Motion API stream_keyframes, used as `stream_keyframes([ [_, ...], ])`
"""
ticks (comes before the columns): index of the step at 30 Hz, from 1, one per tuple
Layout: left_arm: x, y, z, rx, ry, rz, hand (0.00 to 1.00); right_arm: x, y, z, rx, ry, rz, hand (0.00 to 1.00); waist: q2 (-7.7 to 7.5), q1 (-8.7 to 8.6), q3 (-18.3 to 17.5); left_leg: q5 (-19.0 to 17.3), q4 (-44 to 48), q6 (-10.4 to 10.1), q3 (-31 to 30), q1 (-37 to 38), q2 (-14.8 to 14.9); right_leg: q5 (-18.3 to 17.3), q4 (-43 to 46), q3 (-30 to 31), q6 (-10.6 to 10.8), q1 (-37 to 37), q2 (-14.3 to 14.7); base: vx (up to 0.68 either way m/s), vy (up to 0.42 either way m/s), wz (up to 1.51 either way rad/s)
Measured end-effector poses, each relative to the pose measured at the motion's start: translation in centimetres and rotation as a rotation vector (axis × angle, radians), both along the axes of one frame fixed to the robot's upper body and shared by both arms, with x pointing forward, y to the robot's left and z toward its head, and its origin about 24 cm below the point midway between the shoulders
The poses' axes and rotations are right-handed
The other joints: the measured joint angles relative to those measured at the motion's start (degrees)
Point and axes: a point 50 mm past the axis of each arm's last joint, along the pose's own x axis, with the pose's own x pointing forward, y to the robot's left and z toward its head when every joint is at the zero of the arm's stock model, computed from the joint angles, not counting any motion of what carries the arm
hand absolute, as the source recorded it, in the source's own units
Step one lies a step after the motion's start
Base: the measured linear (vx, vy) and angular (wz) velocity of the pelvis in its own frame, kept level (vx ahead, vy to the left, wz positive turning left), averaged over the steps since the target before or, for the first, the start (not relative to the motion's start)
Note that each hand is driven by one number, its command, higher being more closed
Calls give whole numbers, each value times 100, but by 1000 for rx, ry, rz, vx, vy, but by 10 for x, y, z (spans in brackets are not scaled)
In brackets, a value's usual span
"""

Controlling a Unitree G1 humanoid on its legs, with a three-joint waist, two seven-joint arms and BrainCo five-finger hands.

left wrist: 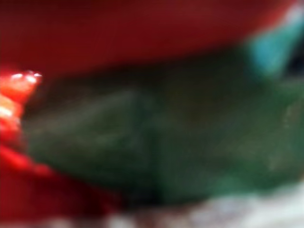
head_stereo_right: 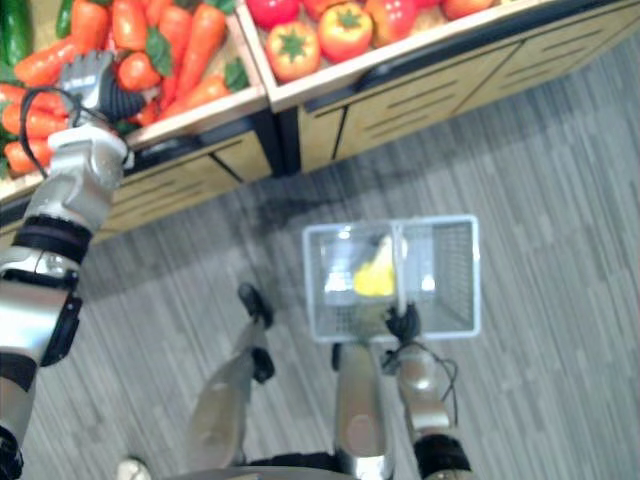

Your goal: Pick vegetable in the basket

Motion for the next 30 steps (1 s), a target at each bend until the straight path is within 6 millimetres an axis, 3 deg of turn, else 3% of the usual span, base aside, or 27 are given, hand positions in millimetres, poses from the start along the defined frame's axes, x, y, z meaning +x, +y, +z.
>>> stream_keyframes([
  [4, -2, -1, 5, 43, -20, 7, 100, -9, -3, -7, 9, 29, -8, 100, 31, 12, 14, -31, -2, -39, -107, 216, -12, -11, -48, -117, -9, 295, -16, 18, -13, 10],
  [10, -19, 5, 40, 76, -206, 34, 100, -16, -6, -13, 18, 63, -21, 100, 69, 50, -4, -106, -36, -92, -235, 557, -35, -20, -90, -247, -18, 741, -40, 6, -5, 9],
  [14, -27, 8, 31, 94, -231, 34, 100, -20, -9, -20, 17, 95, -30, 100, 133, 44, -46, -133, -37, -55, -254, 775, -55, -20, -171, -279, -18, 1015, -35, 42, -11, 3],
  [17, -34, -5, 21, 136, -251, -16, 100, -23, -11, -22, 26, 112, -30, 100, 212, 28, -127, -152, -36, -51, -260, 964, -73, -20, -259, -300, -18, 1264, -36, 67, -18, 1],
  [20, -44, -18, -18, 88, -208, -85, 100, -32, -14, -27, 35, 148, -44, 100, 304, 3, -492, -245, -32, -20, -149, 1081, -65, -20, -357, -207, -17, 1361, -16, 120, -28, -22],
  [22, -61, -21, -74, -22, -103, -118, 100, -37, -13, -27, 42, 151, -40, 100, 267, 68, -621, -486, 67, 14, 279, 1589, -1, -82, -364, 211, -15, 1640, 63, 160, -36, -87],
  [23, -66, -23, -87, -49, -72, -132, 100, -38, -12, -27, 46, 154, -42, 100, 253, 64, -659, -640, 305, -8, 332, 1596, 64, -113, -352, 305, -33, 1681, 81, 119, -69, -102],
  [25, -94, -34, -139, -176, 71, -194, 100, -48, -11, -24, 53, 152, -23, 100, 265, 77, -722, -1370, 1599, -78, 573, 1598, 538, -249, -331, 750, -122, 1850, 276, 77, -90, -107],
  [26, -101, -36, -151, -211, 106, -204, 100, -49, -9, -24, 56, 151, -17, 100, 262, 75, -775, -1443, 1915, -25, 442, 1543, 617, -257, -333, 907, -140, 1849, 350, 63, -120, -126],
  [27, -116, -40, -173, -291, 173, -215, 100, -51, -5, -22, 68, 142, -4, 100, 220, 77, -893, -1461, 2456, -8, -196, 1315, 700, -237, -339, 1210, -165, 1822, 447, 97, -135, -137],
  [28, -129, -44, -190, -369, 219, -213, 100, -49, 1, -18, 75, 123, 25, 100, 214, 84, -989, -1714, 2843, -49, -968, 1104, 622, -204, -330, 1565, -162, 1777, 520, 97, -111, -151],
  [30, -148, -47, -209, -469, 255, -191, 100, -47, 2, -15, 78, 117, 45, 100, 274, 165, -1091, -2224, 2867, -226, -2280, 1115, 169, -162, -245, 2215, -148, 1604, 683, 69, 122, -187],
])
